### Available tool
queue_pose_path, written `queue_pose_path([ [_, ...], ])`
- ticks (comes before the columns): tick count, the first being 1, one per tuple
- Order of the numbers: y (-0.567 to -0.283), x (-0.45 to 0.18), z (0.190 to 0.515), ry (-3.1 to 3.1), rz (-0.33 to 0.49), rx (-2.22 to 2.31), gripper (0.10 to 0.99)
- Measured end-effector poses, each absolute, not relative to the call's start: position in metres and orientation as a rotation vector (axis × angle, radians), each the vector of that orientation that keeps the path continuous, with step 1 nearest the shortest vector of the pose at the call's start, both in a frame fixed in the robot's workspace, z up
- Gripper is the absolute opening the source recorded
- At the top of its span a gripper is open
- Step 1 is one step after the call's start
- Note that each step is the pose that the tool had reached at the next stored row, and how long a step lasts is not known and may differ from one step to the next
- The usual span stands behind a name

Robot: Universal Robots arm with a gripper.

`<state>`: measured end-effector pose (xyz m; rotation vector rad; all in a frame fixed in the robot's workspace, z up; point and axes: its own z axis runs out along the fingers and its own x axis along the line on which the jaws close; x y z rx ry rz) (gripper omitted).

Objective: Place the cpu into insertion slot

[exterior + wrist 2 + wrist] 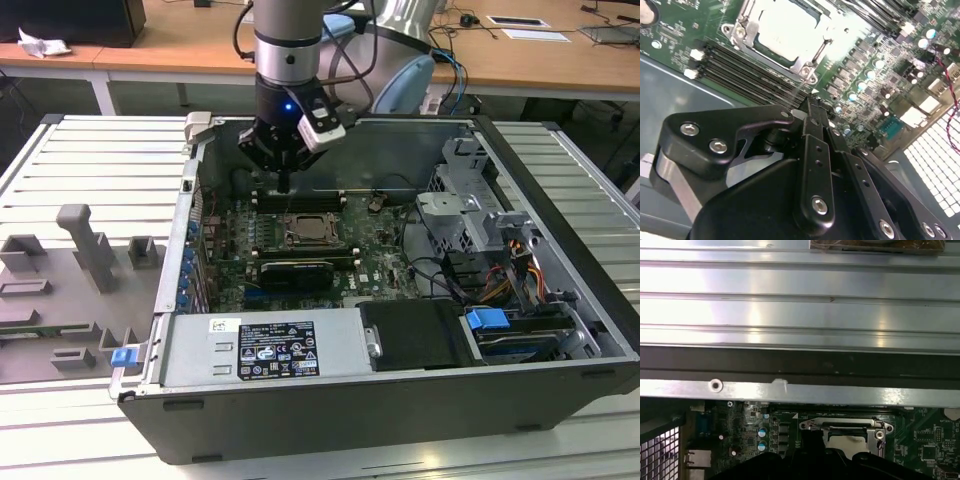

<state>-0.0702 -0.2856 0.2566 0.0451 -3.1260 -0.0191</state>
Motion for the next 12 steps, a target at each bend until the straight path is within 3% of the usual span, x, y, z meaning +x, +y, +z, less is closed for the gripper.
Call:
queue_pose_path([
  [12, -0.286, -0.058, 0.255, -3.126, -0.018, 0.045, 0.106],
])
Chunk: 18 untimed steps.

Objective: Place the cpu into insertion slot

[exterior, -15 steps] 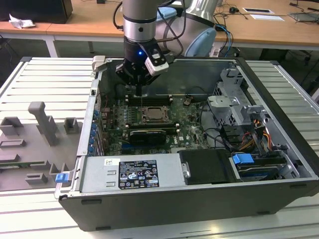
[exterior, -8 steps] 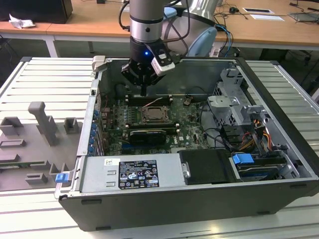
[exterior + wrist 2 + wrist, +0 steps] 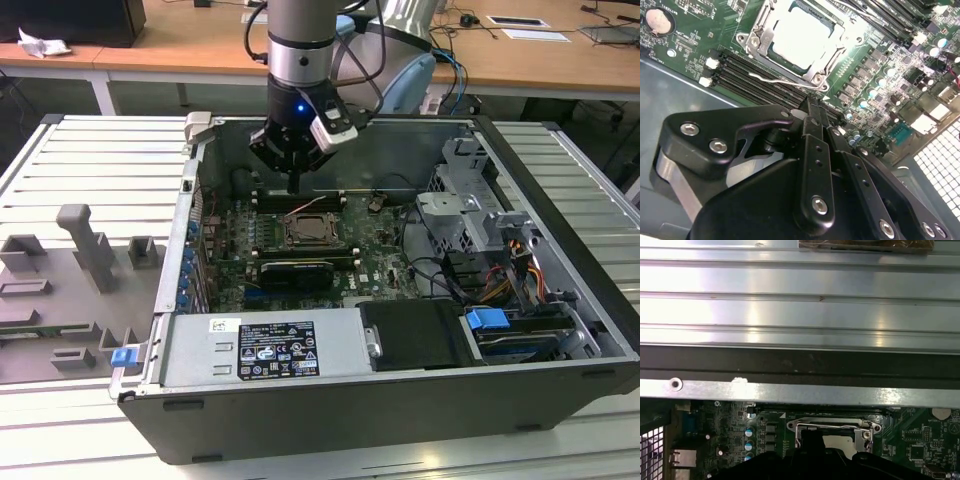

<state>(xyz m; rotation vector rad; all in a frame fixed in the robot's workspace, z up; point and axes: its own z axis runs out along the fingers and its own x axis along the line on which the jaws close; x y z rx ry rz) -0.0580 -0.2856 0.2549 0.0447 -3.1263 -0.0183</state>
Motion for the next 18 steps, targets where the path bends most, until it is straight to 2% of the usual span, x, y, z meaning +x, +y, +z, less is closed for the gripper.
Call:
queue_pose_path([
  [8, -0.286, -0.058, 0.249, -3.14, -0.018, 0.045, 0.106],
  [12, -0.286, -0.057, 0.248, -3.148, -0.064, 0.046, 0.106],
  [18, -0.286, -0.054, 0.243, -3.147, -0.079, 0.046, 0.106],
])
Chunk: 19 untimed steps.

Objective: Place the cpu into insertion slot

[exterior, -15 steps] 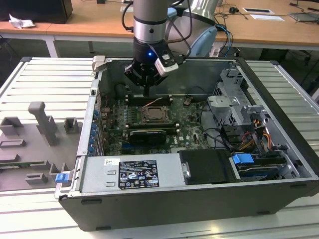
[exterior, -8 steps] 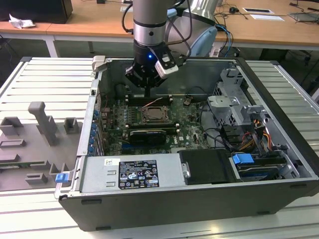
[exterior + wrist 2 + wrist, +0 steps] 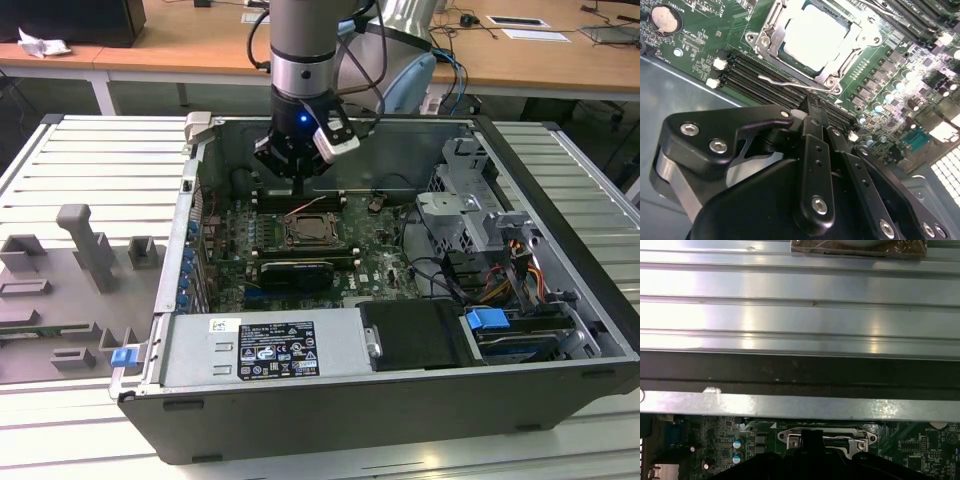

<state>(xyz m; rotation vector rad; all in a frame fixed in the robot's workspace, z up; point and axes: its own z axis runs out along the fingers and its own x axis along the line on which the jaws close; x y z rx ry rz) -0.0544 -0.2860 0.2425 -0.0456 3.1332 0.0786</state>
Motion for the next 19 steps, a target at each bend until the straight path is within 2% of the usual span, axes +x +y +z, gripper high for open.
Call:
queue_pose_path([
  [3, -0.286, -0.054, 0.241, 3.131, 0.125, -0.045, 0.106],
  [19, -0.286, -0.041, 0.227, 3.131, 0.126, -0.052, 0.106],
])
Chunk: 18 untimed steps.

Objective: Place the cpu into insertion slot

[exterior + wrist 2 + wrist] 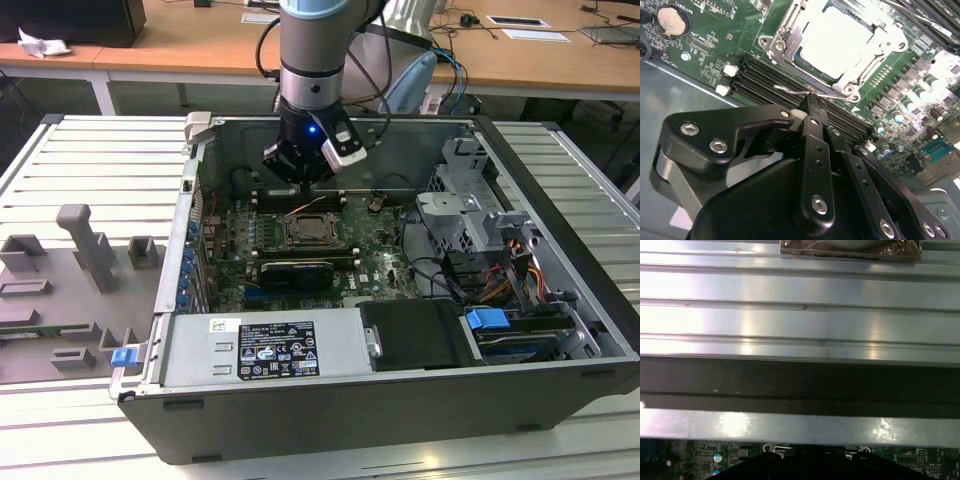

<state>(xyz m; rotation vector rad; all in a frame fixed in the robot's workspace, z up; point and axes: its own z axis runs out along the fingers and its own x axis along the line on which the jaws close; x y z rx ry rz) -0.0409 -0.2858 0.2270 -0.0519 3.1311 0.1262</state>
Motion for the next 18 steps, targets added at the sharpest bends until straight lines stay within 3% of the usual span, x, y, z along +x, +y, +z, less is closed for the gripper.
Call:
queue_pose_path([
  [18, -0.286, -0.021, 0.212, 3.131, 0.124, -0.063, 0.106],
])
